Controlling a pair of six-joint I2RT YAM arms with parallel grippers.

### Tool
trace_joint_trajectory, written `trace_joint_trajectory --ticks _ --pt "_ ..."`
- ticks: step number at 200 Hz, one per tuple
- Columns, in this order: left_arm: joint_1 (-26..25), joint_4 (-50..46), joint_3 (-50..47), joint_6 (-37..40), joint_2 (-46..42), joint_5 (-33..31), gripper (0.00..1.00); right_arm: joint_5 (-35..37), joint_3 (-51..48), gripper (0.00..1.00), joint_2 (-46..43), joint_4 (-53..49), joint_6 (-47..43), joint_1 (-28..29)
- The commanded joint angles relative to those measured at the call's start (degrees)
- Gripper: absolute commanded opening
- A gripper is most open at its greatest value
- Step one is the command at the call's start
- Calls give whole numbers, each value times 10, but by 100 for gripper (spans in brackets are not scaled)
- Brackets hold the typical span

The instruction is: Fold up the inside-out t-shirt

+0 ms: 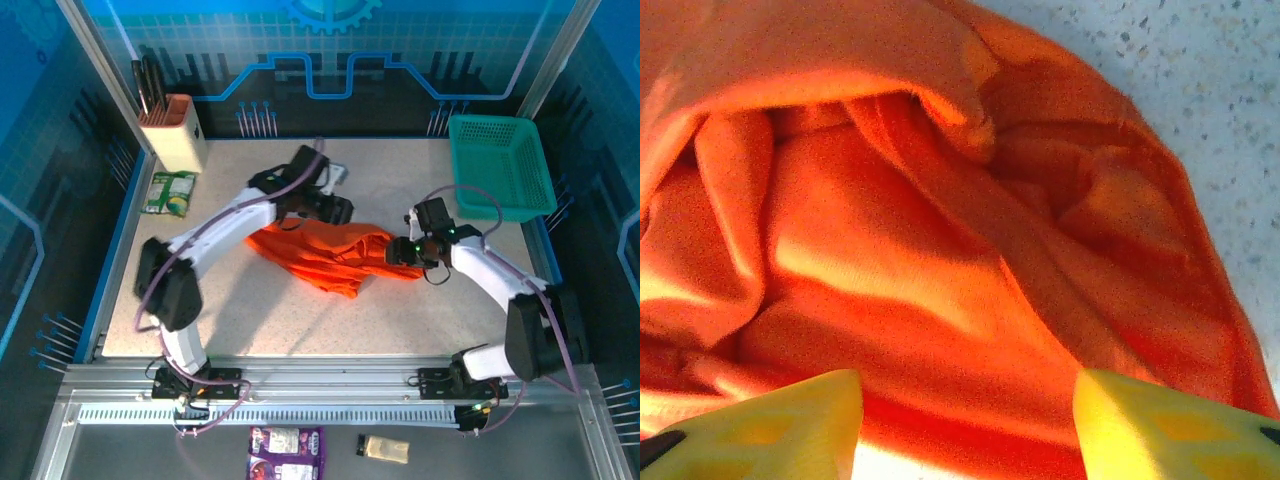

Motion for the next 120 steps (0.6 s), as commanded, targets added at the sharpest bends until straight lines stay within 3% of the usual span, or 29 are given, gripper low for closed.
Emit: trace_joint_trajectory --ticks 1,55,89,120 --pt "-20 -58 86 57 93 -18 57 -2 29 57 34 27 -37 -11" --pt "-38 -142 292 92 274 23 58 -15 31 41 83 59 -46 -17" --pt "-39 -150 322 95 309 12 55 -27 31 12 63 52 -39 -16" --pt "-31 -150 321 84 322 65 54 -32 31 2 13 32 -32 -11"
